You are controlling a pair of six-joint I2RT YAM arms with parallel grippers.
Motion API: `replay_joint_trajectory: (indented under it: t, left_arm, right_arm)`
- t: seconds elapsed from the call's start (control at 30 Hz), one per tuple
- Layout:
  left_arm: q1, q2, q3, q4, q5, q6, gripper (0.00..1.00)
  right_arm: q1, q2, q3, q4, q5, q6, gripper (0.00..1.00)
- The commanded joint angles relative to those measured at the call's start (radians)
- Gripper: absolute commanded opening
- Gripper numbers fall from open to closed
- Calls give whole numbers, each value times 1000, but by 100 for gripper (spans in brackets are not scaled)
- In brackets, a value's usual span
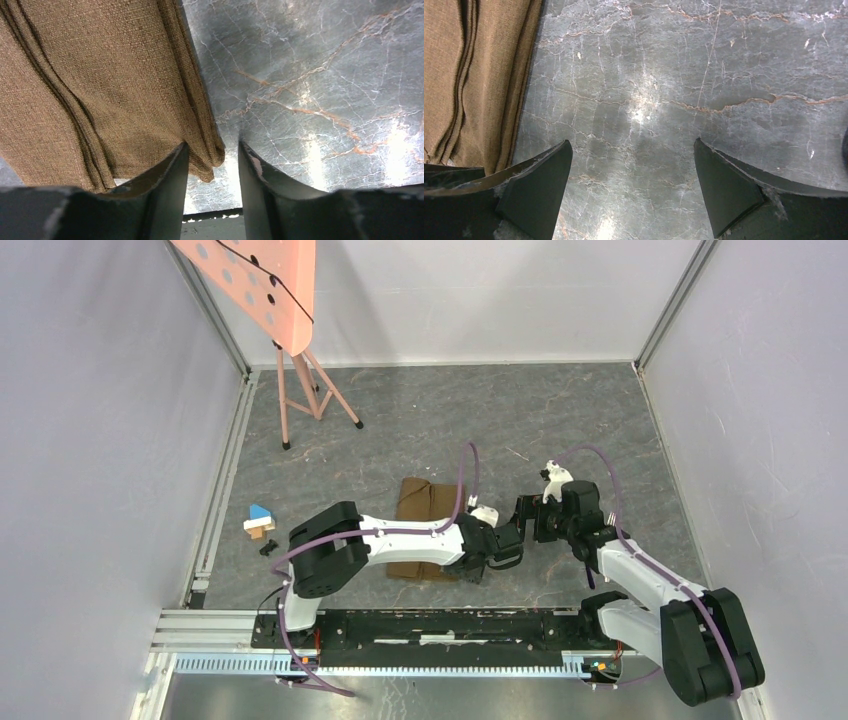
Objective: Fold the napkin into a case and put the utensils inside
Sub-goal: Pick up the 2/3-rectangle-folded napkin at the center of the board.
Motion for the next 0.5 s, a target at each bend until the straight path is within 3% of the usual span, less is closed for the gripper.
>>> replay_joint_trajectory:
  t: [0.0, 0.23, 0.47]
  left_arm:
    - [7, 24, 19, -11, -21, 32, 43]
    - [14, -51, -13, -26, -84, 35, 9]
    - [16, -160, -30, -23, -110, 60, 5]
  right_arm:
    - [-3, -5, -40, 20, -55, -4, 98]
    - [-3, -45, -121, 240, -170, 85, 98]
    - [8, 282, -83, 532, -398, 390, 98]
